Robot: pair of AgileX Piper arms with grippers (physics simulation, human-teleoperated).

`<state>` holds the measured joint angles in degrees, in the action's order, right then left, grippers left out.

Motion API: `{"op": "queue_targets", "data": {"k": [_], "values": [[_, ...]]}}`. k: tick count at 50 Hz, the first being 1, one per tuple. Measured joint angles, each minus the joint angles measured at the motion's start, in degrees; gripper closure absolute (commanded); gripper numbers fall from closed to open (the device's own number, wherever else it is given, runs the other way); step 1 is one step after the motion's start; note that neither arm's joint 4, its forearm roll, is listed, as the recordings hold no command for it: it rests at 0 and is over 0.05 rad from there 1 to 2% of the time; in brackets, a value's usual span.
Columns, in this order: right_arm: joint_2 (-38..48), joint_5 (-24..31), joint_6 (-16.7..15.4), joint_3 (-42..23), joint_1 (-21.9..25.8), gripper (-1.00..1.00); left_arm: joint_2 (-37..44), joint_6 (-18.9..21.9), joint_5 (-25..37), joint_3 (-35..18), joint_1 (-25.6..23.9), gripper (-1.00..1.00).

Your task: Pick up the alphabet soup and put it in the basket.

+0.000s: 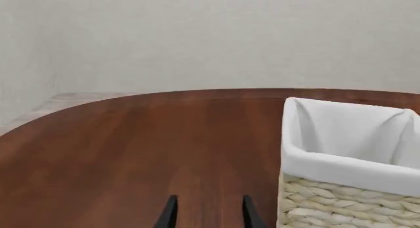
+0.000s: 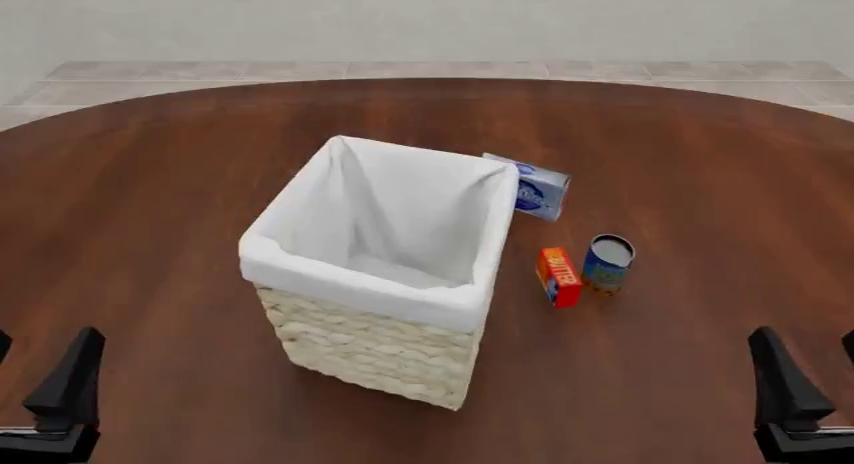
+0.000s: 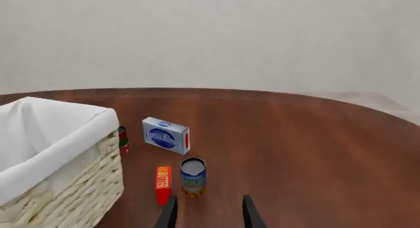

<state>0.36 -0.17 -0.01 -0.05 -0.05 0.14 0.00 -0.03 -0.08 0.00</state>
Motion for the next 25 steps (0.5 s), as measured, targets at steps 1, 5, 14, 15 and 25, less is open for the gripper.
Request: {"op": "queue_targets", "data": {"k": [1,5,14,15,25], "values": [[0.2,-0.1,0.0,0.0,0.0,-1.00,0.0,0.0,0.0,0.0,0.0,-1.00],[1.0,-0.8,0.0,0.0,-0.1,-1.00,0.1,0.0,0.0,-0.1,0.0,-1.00],[2.5,-1.6,-0.3,-0.1,0.3,-1.00,0.2,0.0,-0.1,-0.1,0.0,-1.00],[2.4,-1.4,-0.3,-0.1,0.3,-1.00,0.2,0.0,-0.1,-0.1,0.0,-1.00],[5.9,-3.9,-0.6,0.0,0.8,-1.00,0.3,0.0,-0.1,-0.2,0.0,-1.00]]}}
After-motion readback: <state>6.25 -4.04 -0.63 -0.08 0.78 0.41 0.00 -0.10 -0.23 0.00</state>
